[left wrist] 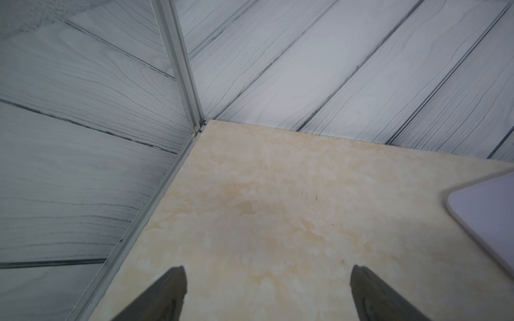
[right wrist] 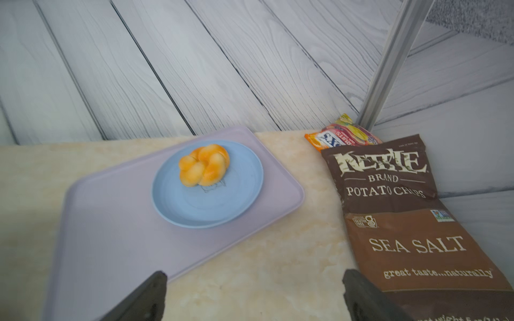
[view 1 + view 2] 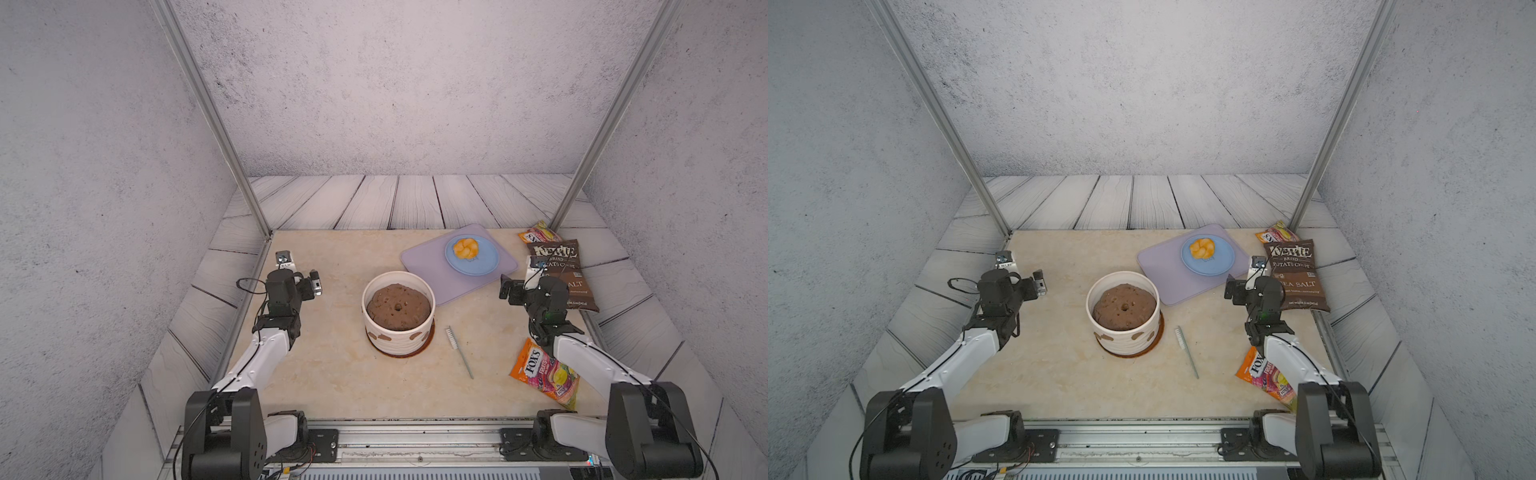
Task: Scrub the dried mud off the ceramic pot
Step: Pick up the brush from the center of the board.
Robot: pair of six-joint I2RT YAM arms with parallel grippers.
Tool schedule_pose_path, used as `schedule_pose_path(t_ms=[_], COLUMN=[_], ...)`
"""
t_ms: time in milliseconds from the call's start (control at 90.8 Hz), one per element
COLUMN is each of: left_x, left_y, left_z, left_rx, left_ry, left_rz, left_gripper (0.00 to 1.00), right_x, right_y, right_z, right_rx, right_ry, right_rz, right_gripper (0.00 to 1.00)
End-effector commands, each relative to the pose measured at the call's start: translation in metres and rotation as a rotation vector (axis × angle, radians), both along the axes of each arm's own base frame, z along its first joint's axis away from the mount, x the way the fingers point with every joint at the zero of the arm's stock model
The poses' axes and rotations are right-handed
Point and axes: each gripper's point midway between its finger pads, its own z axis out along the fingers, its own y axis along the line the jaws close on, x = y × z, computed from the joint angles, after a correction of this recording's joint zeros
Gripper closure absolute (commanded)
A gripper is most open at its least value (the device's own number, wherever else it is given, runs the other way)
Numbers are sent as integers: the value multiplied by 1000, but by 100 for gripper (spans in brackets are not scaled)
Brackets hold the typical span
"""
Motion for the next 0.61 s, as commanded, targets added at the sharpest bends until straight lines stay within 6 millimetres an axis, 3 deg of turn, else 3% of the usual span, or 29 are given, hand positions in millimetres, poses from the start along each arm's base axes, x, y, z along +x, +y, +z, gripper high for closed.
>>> schedule_pose_path(t_ms=[0,198,429,595], left_x=[-23,-53,-105,-133], left_y=[-16,-69,-125,-142], left_z=[-6,9,4,4], left_rx=[-174,-362,-441,-440], left_ry=[158,312,473,537], left_rz=[14,-106,-265,-299], left_gripper=[2,2,2,1], right_x=[-31,-80,-144,-168], right_y=[30,70,101,121], right_z=[-10,-13,-49,-74], right_rx=[170,197,126,47], right_ry=[210,460,682,758], right_rz=[73,145,170,208], right_gripper=[1,1,4,10])
